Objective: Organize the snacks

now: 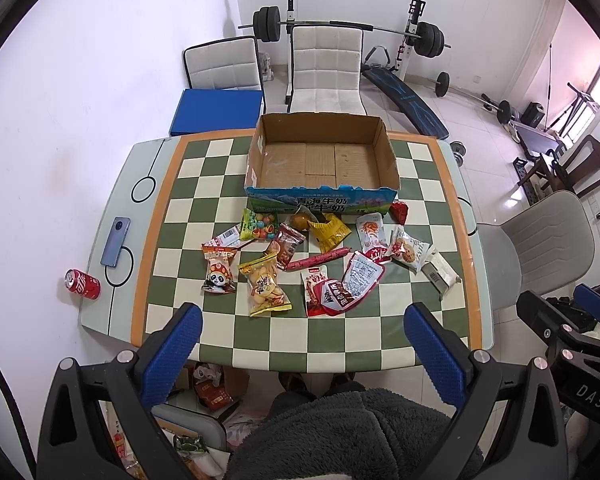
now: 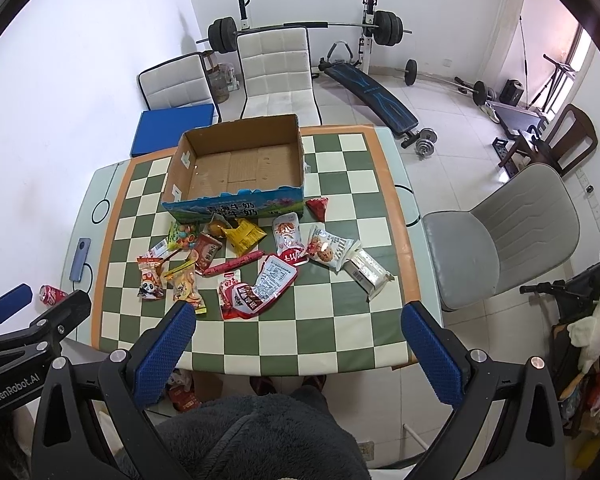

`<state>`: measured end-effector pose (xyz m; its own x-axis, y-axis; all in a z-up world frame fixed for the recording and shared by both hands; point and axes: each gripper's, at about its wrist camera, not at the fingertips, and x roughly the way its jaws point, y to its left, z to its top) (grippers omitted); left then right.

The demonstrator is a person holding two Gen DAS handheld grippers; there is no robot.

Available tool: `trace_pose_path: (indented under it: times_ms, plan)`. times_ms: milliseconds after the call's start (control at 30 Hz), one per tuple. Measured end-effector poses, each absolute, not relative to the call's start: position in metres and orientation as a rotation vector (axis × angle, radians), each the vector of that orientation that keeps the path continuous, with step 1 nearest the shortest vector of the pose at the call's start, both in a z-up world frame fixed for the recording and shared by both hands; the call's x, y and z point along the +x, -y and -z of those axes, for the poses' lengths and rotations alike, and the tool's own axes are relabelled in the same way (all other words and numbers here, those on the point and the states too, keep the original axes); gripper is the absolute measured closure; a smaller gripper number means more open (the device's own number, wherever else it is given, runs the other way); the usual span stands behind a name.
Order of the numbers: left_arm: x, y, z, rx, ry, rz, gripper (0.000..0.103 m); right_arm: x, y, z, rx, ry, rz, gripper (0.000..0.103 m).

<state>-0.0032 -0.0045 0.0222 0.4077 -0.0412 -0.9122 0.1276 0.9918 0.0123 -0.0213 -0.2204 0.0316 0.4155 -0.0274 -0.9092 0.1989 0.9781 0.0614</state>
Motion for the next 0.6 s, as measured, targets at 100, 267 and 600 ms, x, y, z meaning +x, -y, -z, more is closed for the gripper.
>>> trace_pose_path:
  times_ms: [100,267,600]
  plan:
    - [-0.0024,0.0047,-0.0227,0.084,-1.146,0.107,0.0,-0.0216,0.2203,-0.0314,0.169,-1.134,0.143,0.0]
    - [-0.0025,0.0042,-0.0236,0.083,-1.148,0.11,0.0,-0.0205,0.2205,-0.0324,0.167,-1.137,0.139,0.0]
    - [-0.0028,0.0049,-0.0237,0.082,-1.147,0.11,0.0,-0.0183,0.2189,-0.0352,0.167,-1.135,0.137,0.0]
